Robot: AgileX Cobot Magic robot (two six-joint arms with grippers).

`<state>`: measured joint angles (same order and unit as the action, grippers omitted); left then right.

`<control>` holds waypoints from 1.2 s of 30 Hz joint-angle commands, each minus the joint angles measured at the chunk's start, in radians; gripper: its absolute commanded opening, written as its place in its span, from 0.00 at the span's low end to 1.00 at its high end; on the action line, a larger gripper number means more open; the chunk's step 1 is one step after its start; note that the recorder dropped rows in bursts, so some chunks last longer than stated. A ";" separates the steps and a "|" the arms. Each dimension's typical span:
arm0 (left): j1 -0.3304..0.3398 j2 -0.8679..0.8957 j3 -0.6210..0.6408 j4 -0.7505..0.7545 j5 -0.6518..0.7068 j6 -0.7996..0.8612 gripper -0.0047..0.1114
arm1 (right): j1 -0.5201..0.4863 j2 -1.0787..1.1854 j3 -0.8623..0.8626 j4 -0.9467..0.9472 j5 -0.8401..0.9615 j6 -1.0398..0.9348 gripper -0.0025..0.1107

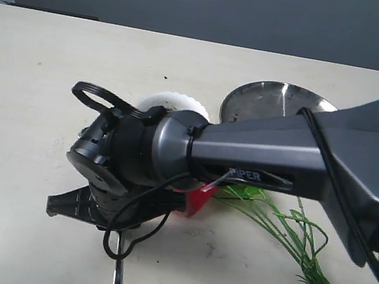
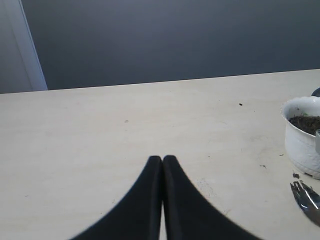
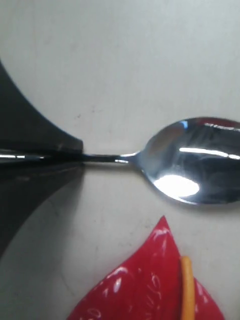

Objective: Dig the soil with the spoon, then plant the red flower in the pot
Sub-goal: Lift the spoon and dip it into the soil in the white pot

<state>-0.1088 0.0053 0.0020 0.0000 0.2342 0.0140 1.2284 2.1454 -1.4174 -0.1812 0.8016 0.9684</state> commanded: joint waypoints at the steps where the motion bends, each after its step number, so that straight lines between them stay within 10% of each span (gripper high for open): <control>1: -0.003 -0.005 -0.002 0.000 -0.002 -0.004 0.04 | -0.001 0.012 0.003 0.079 0.049 -0.077 0.02; 22: -0.003 -0.005 -0.002 0.000 -0.002 -0.004 0.04 | 0.001 -0.288 0.003 0.026 0.017 -0.580 0.02; 36: -0.003 -0.005 -0.002 0.000 -0.002 -0.004 0.04 | -0.018 -0.422 0.010 -1.027 0.339 -0.784 0.02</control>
<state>-0.1088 0.0053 0.0020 0.0000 0.2342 0.0140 1.2227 1.7259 -1.4134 -1.0397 1.1116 0.2822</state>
